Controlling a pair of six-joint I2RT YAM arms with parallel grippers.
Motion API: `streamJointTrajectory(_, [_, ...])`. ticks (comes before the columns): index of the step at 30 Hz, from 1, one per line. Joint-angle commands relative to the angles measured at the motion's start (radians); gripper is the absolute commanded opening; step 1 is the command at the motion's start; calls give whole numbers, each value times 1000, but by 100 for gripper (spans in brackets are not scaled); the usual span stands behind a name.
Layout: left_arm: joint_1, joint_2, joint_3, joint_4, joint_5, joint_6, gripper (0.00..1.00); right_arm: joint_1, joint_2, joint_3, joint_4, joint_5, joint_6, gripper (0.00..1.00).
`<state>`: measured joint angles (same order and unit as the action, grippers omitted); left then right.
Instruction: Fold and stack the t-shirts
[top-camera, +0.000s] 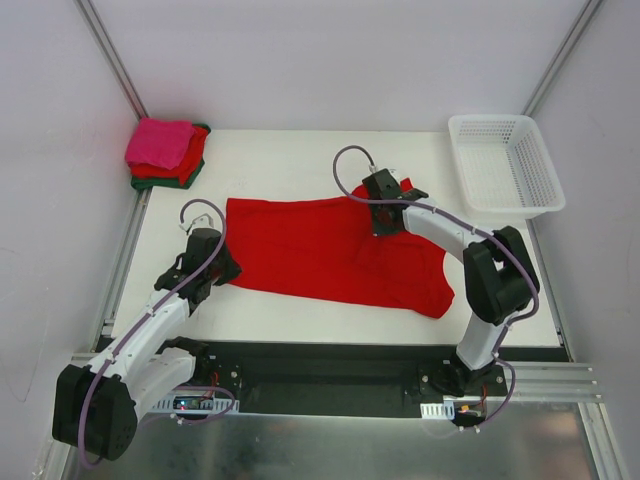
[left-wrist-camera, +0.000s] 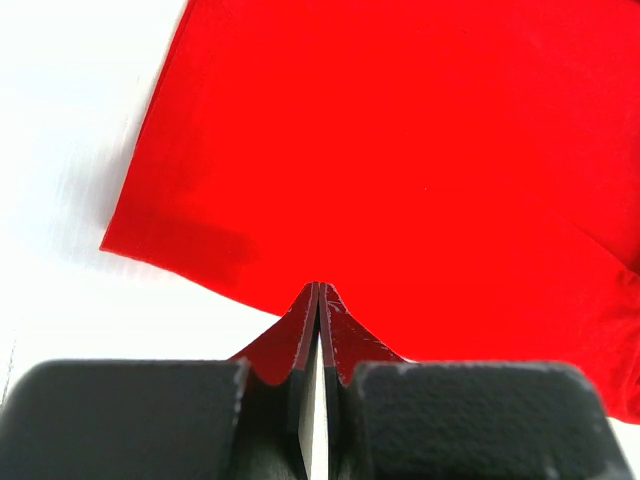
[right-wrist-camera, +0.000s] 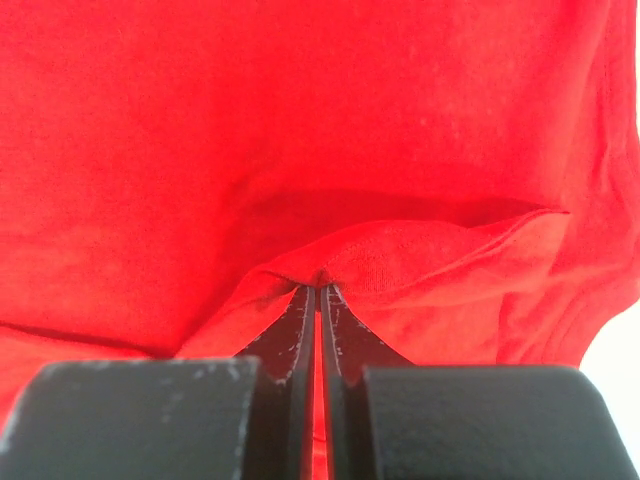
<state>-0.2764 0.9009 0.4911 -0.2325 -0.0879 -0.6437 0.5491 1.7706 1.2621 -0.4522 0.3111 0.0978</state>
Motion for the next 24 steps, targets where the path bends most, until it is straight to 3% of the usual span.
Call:
streamJointTrajectory(1, [-10, -16, -8, -8, -18, 13, 1, -5, 33, 59, -3, 28, -32, 1])
streamJointTrajectory(8, [-12, -10, -8, -10, -18, 13, 1, -5, 70, 82, -5, 23, -36, 4])
streamJointTrajectory(9, [-10, -10, -6, -10, -16, 13, 1, -5, 73, 83, -5, 23, -36, 8])
streamJointTrajectory(13, [-10, -7, -3, -10, -18, 16, 1, -5, 73, 83, -3, 32, -36, 40])
streamJointTrajectory(16, [-12, -7, 1, -10, -19, 18, 1, -6, 56, 82, -5, 48, -41, 56])
streamJointTrajectory(24, [-10, 12, 15, -10, -10, 19, 1, -9, -40, 33, -16, 59, -40, 61])
